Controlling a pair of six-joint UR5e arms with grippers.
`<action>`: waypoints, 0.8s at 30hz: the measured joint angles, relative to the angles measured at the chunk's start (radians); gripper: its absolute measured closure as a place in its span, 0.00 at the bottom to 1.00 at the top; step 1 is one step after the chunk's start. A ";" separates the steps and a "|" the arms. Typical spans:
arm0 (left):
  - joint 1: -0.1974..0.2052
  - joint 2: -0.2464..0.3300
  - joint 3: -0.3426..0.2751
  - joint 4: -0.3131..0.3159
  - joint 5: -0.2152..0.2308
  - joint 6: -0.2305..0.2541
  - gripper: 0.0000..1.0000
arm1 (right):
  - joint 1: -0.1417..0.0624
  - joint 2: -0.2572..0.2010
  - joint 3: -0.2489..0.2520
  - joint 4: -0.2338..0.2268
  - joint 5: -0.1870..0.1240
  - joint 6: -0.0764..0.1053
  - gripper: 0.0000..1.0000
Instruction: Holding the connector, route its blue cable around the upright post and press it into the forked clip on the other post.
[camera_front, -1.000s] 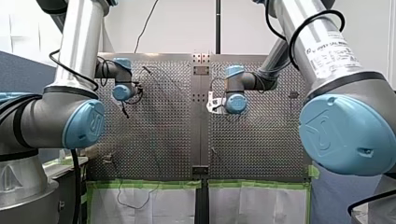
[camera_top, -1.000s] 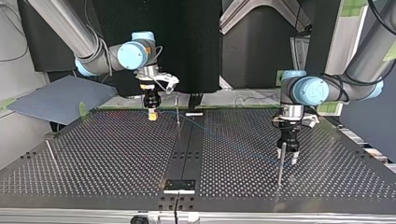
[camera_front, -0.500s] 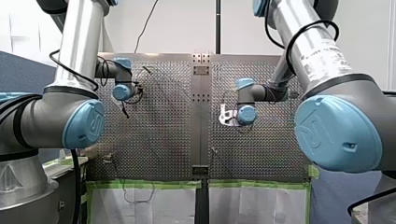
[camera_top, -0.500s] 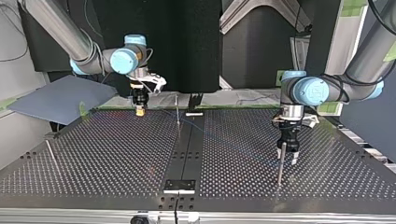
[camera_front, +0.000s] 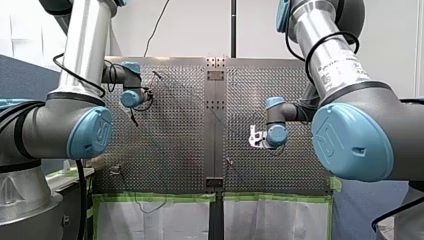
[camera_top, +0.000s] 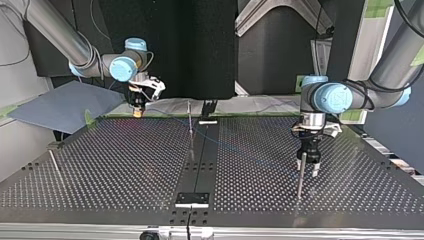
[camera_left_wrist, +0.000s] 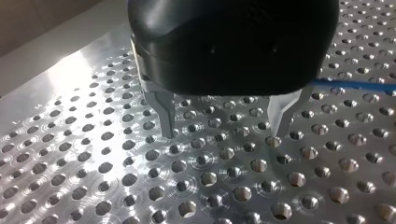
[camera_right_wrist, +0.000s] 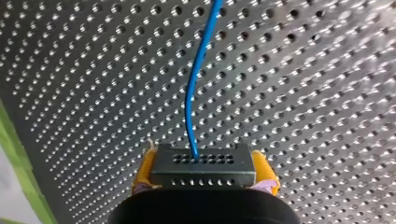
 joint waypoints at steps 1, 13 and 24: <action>0.000 0.000 0.000 0.000 0.000 0.000 0.01 | -0.003 0.002 0.004 -0.004 -0.001 0.001 1.00; -0.001 0.000 0.000 -0.003 0.000 0.000 0.01 | -0.026 0.062 0.083 -0.085 -0.030 0.039 1.00; -0.002 0.000 -0.001 -0.006 0.000 0.000 0.01 | -0.017 0.151 0.170 -0.174 -0.013 0.042 1.00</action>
